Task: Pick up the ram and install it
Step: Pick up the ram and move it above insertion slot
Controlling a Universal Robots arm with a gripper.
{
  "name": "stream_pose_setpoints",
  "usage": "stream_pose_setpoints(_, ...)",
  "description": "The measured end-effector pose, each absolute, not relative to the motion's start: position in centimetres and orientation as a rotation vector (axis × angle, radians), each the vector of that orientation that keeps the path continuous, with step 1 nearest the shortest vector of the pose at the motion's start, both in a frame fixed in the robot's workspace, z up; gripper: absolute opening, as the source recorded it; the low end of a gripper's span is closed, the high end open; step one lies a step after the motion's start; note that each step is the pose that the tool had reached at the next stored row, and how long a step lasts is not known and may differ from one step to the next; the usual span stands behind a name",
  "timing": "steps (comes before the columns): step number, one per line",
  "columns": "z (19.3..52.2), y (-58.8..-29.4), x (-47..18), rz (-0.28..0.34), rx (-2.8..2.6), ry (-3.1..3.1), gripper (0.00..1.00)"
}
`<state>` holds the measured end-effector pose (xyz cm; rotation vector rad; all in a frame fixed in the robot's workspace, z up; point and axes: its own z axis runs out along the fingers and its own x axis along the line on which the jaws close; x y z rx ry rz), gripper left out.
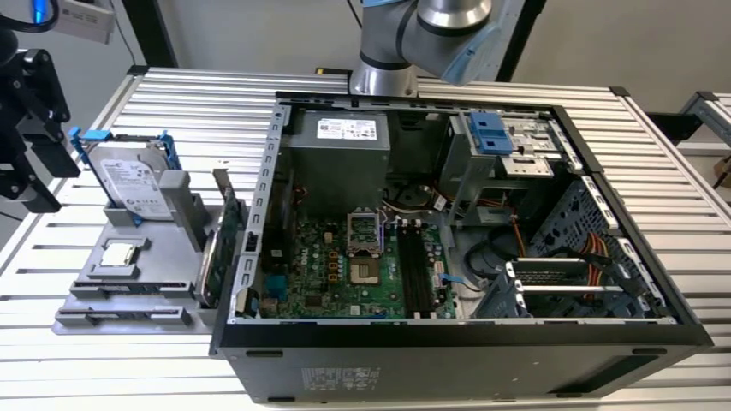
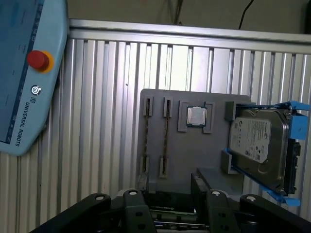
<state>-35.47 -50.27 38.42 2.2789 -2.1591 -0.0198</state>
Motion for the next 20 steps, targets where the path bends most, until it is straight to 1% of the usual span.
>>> stream_pose_setpoints(20, 38.01, -50.27, -35.47, -0.020, 2.306, -2.130, 1.00)
